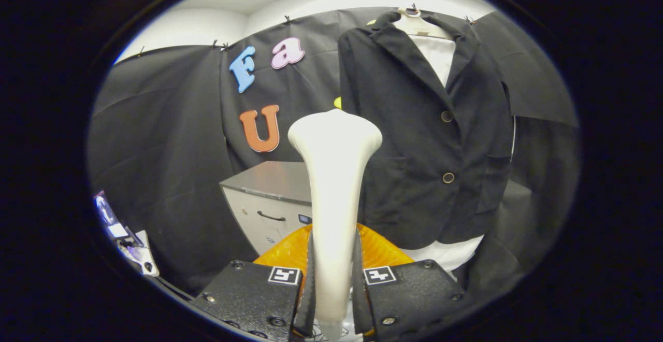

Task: Iron the clothes twice with a garment steamer, once on the left side and once on the right side.

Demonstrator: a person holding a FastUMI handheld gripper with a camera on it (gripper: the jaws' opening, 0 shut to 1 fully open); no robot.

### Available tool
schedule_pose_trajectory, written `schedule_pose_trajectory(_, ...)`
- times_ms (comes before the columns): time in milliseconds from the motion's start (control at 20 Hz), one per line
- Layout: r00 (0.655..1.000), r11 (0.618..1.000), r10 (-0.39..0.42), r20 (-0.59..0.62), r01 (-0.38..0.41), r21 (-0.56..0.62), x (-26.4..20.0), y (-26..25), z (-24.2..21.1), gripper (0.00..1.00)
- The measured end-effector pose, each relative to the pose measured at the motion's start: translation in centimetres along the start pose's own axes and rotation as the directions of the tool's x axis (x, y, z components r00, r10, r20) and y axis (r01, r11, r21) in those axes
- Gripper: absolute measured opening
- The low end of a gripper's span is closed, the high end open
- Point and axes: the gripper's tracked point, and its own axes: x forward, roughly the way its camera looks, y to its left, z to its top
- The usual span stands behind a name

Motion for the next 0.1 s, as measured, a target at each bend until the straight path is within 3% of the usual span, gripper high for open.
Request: schedule_pose_trajectory(100,1.000,1.000,0.009,0.002,-0.009,0.017,0.27,0.66,0.49,0.31)
